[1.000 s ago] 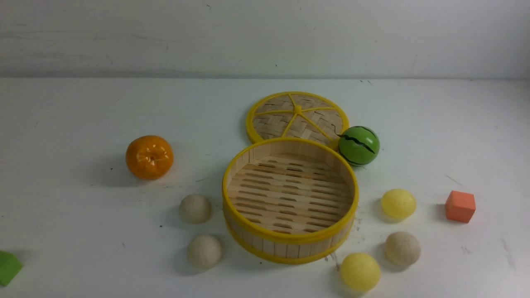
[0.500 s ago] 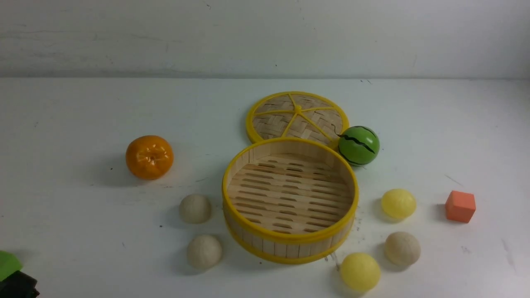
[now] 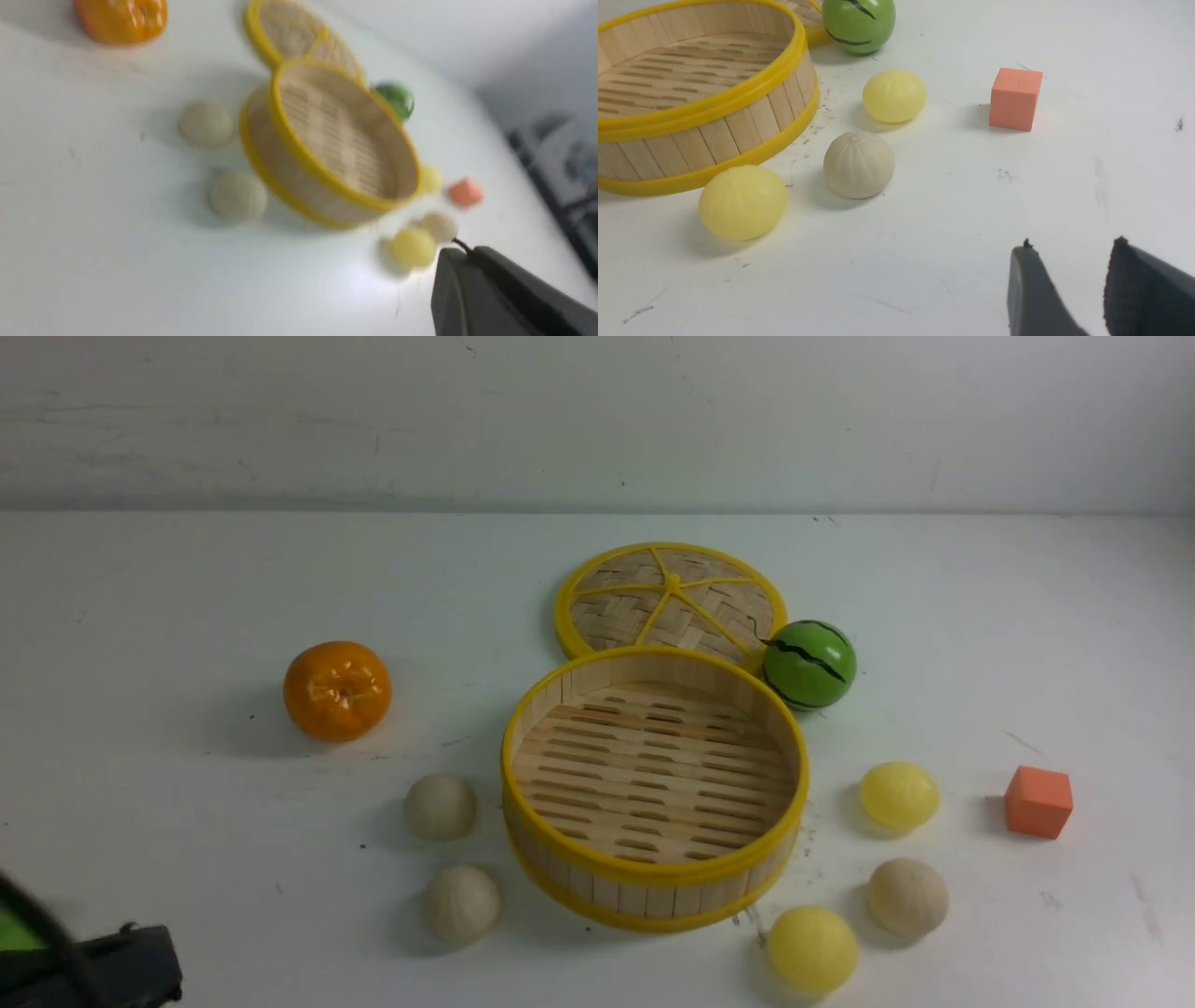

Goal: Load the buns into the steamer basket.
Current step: Use the left arm to grab a steamed stuffed bun

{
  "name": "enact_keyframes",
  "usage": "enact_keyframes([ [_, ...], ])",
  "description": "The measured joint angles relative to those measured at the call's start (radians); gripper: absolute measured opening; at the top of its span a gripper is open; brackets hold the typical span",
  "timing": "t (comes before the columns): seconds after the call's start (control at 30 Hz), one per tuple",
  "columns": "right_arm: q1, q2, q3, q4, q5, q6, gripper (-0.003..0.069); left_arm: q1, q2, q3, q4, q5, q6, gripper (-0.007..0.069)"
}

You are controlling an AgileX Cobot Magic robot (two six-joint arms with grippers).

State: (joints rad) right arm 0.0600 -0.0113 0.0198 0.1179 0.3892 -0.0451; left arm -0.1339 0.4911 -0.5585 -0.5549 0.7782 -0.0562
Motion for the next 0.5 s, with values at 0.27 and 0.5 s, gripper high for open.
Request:
enact_keyframes([
  [0.27, 0.000, 0.000, 0.000, 0.000, -0.001, 0.000, 0.0239, -0.036, 0.555, -0.245, 0.208, 0.171, 0.111, -0.0013],
  [0.5, 0.000, 0.000, 0.000, 0.000, -0.001, 0.000, 0.0239, -0.340, 0.862, -0.416, 0.316, 0.132, 0.094, -0.0013],
])
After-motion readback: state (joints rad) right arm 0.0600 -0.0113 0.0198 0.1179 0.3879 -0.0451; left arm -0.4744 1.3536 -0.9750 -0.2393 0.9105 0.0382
